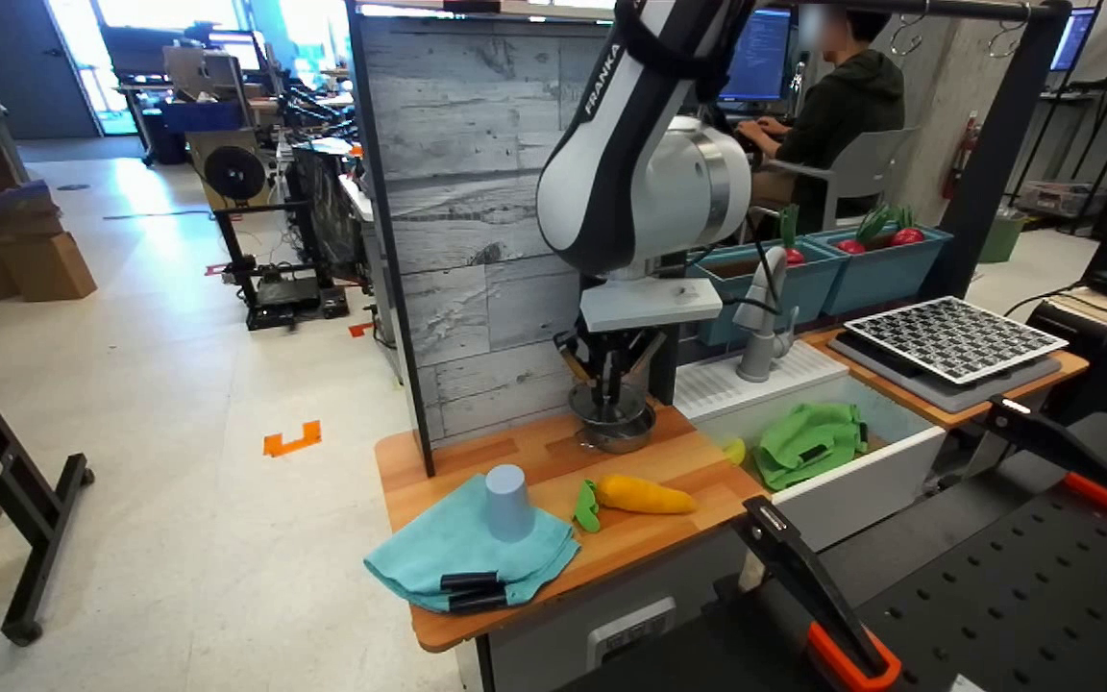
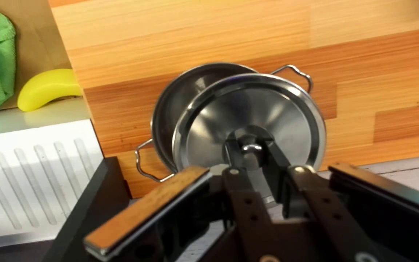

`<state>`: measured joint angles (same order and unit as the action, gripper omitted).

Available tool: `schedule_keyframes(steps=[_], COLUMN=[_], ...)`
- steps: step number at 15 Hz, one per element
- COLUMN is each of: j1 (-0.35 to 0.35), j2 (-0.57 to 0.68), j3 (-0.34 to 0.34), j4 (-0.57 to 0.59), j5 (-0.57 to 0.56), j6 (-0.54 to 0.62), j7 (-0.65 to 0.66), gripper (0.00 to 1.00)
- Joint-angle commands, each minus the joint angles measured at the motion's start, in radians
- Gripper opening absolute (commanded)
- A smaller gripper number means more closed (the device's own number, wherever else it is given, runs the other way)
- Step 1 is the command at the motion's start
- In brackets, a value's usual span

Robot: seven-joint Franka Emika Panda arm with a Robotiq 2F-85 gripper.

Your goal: Put the lid over the silver pot

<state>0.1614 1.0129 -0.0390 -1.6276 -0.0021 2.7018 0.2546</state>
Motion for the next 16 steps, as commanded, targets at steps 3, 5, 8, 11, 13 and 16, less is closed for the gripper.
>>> schedule_keyframes(steps=[3,5,8,11,13,16], j1=[-0.064,-0.068,-0.062,-0.052,-0.045,-0.039], j2=[0.014,0.02,0.03,0.039,0.046,0.055], j3=[0.032,0.032,0.027,0.024,0.022,0.021], j4=[0.04,0.047,0.059,0.072,0.077,0.087], j5=[0.031,0.031,0.029,0.026,0.025,0.025], j6=[-0.066,-0.081,-0.085,-0.091,-0.082,-0.084], j7=[-0.056,-0.056,-0.045,-0.037,-0.03,-0.025], gripper=[0.05,0.05,0.05,0.05,0.05,0.05])
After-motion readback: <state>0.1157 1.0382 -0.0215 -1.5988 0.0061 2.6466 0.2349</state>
